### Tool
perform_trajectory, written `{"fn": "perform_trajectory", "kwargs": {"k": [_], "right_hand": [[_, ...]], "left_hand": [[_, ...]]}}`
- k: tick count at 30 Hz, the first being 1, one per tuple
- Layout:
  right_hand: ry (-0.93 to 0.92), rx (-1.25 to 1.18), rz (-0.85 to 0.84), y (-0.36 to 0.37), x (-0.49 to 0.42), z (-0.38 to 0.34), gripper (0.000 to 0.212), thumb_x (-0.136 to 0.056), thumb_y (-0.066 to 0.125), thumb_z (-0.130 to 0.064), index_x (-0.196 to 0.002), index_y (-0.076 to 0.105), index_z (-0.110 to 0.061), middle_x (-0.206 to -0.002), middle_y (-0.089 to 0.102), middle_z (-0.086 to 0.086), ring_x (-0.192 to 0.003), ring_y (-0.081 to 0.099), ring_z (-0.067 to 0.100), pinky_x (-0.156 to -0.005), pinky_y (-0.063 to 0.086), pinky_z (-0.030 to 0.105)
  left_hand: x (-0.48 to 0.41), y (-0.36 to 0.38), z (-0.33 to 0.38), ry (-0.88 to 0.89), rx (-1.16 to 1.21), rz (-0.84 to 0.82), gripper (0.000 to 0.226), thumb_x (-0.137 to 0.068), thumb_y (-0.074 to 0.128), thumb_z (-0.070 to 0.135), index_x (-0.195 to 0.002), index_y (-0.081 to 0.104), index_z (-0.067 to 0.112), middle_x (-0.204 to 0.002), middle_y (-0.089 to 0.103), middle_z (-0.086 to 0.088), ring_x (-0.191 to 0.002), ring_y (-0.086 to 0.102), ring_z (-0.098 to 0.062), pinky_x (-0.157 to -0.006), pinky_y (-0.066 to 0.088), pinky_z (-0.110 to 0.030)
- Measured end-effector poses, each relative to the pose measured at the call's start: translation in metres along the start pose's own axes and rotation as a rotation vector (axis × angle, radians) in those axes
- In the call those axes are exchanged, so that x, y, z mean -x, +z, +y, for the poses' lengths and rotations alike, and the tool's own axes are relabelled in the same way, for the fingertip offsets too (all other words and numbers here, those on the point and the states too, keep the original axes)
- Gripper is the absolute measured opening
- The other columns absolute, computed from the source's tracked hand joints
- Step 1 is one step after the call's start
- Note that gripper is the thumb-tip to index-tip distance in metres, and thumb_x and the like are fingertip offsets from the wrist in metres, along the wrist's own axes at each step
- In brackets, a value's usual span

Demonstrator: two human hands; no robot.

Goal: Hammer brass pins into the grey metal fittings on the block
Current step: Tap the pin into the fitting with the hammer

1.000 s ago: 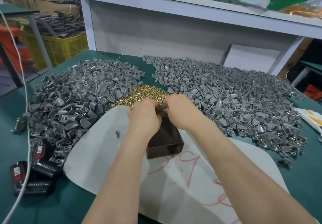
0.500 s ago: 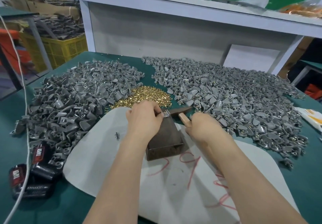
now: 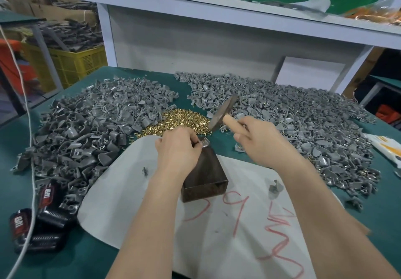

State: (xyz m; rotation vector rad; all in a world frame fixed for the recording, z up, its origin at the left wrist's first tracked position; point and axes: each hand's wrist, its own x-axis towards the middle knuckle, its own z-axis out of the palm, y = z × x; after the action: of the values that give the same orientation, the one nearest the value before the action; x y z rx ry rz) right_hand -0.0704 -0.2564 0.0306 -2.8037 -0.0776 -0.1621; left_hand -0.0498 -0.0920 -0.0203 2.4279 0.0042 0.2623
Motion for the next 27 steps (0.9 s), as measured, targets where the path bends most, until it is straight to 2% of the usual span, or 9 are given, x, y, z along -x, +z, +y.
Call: {"fn": "perform_trajectory", "kwargs": {"k": [4,6,9,13,17,19,22,24,27], "right_hand": [[-0.146,-0.210,0.418,0.006,0.023,-0.005,0.042,-0.096,0.049,-0.020,-0.137,0.046,-0.031,-0.120,0.064,-0.004,-0.096,0.061,0.015,-0.082,0.043,0.022],[-0.240,-0.123,0.398,0.011,0.031,-0.009,0.045,-0.096,0.050,-0.018,-0.137,0.046,-0.035,-0.124,0.061,-0.010,-0.096,0.061,0.010,-0.085,0.044,0.020],[-0.222,-0.047,0.179,0.018,0.032,-0.005,0.046,-0.096,0.049,-0.017,-0.136,0.046,-0.039,-0.130,0.057,-0.014,-0.113,0.059,0.014,-0.097,0.046,0.034],[-0.242,-0.226,0.501,0.007,0.031,-0.003,0.049,-0.095,0.052,-0.017,-0.135,0.040,-0.044,-0.126,0.050,-0.027,-0.100,0.056,-0.006,-0.095,0.048,0.025],[-0.256,-0.085,0.184,0.023,0.038,-0.006,0.049,-0.096,0.049,-0.017,-0.135,0.043,-0.045,-0.130,0.057,-0.015,-0.114,0.059,0.011,-0.098,0.047,0.035],[-0.280,-0.093,0.218,0.020,0.036,-0.007,0.048,-0.095,0.049,-0.014,-0.135,0.046,-0.041,-0.133,0.054,-0.019,-0.120,0.054,0.009,-0.101,0.045,0.035],[-0.272,-0.244,0.460,0.010,0.032,-0.007,0.047,-0.096,0.050,-0.015,-0.135,0.046,-0.041,-0.129,0.057,-0.019,-0.108,0.059,0.001,-0.097,0.048,0.028],[-0.275,-0.208,0.369,0.013,0.036,-0.009,0.048,-0.096,0.050,-0.016,-0.135,0.045,-0.042,-0.130,0.056,-0.017,-0.100,0.061,-0.001,-0.096,0.047,0.024],[-0.292,-0.095,0.175,0.019,0.039,-0.005,0.048,-0.094,0.052,-0.014,-0.134,0.048,-0.040,-0.130,0.052,-0.026,-0.116,0.054,0.000,-0.099,0.036,0.014]], "left_hand": [[-0.001,0.001,0.000,0.008,-0.003,0.005,0.009,-0.088,0.064,0.026,-0.079,0.065,0.027,-0.094,0.068,0.004,-0.103,0.056,-0.025,-0.086,0.039,-0.036],[-0.001,0.001,0.001,0.012,-0.003,0.011,0.008,-0.088,0.065,0.025,-0.081,0.069,0.025,-0.094,0.068,0.003,-0.102,0.056,-0.025,-0.085,0.039,-0.036],[0.000,0.001,0.001,0.016,-0.024,0.024,0.007,-0.088,0.065,0.025,-0.087,0.071,0.023,-0.096,0.068,0.001,-0.102,0.057,-0.026,-0.087,0.040,-0.037],[0.001,0.001,0.002,0.025,-0.003,0.023,0.011,-0.088,0.065,0.025,-0.080,0.071,0.021,-0.090,0.068,0.002,-0.100,0.057,-0.026,-0.085,0.039,-0.036],[0.000,0.000,0.003,0.009,-0.013,0.021,0.007,-0.088,0.065,0.026,-0.086,0.071,0.023,-0.097,0.068,0.003,-0.103,0.056,-0.025,-0.088,0.040,-0.037],[0.001,0.000,0.003,0.013,-0.022,0.027,0.007,-0.088,0.065,0.027,-0.086,0.071,0.023,-0.097,0.067,0.003,-0.103,0.055,-0.024,-0.088,0.041,-0.037],[0.000,0.000,0.004,0.008,-0.004,0.024,0.011,-0.088,0.066,0.026,-0.077,0.068,0.023,-0.088,0.066,0.002,-0.101,0.056,-0.026,-0.087,0.041,-0.036],[0.000,0.000,0.004,-0.004,-0.013,0.011,0.011,-0.088,0.065,0.026,-0.078,0.069,0.024,-0.089,0.066,0.003,-0.101,0.056,-0.025,-0.087,0.040,-0.036],[0.001,0.000,0.002,0.020,-0.014,0.023,0.009,-0.089,0.064,0.026,-0.082,0.070,0.023,-0.097,0.067,0.002,-0.102,0.056,-0.026,-0.088,0.041,-0.036]]}}
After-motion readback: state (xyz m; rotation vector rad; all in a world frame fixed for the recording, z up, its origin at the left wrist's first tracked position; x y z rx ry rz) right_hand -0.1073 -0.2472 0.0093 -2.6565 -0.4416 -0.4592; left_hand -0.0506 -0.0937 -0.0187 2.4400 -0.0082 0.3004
